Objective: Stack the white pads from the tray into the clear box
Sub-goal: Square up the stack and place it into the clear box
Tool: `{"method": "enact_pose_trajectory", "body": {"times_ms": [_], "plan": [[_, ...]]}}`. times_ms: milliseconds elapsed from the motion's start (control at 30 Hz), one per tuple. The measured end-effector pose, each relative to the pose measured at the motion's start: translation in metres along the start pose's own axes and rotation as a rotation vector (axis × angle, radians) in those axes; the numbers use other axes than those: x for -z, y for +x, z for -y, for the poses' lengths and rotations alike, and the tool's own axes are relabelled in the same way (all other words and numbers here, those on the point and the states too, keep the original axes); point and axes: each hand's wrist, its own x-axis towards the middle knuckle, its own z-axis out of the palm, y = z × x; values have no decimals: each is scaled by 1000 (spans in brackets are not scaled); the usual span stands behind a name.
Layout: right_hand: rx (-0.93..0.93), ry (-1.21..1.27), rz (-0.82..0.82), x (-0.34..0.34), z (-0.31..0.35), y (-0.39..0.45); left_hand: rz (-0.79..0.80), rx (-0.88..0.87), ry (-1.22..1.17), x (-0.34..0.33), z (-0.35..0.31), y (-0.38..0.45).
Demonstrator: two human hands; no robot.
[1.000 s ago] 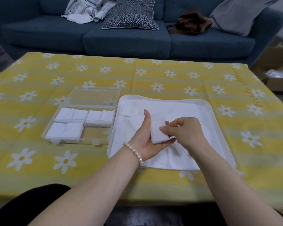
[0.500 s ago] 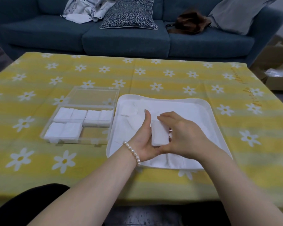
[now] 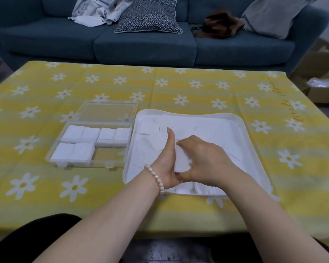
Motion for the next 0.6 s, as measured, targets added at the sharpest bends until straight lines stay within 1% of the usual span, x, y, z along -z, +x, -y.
{"method": "enact_pose_trajectory", "body": {"times_ms": [67,167,333,433,533,600], "plan": [[-19,1,1,3,-2,0,47,6,-28,-2,-1,-3],[-26,30,9,5,-3,-2,66,7,-61,-2,-2,-3],[2,28,33,0,0,-1,-11,-1,-23,-1,1,-1],[-1,36,35,1,-3,-1,-38,-12,-54,-4,-1,-3],[-17,119,22,9,-11,-4,-53,-7,-139,-4,-5,-3],[-31,175,18,15,-17,-5,-49,-10,-142,-2,-6,-2]]}}
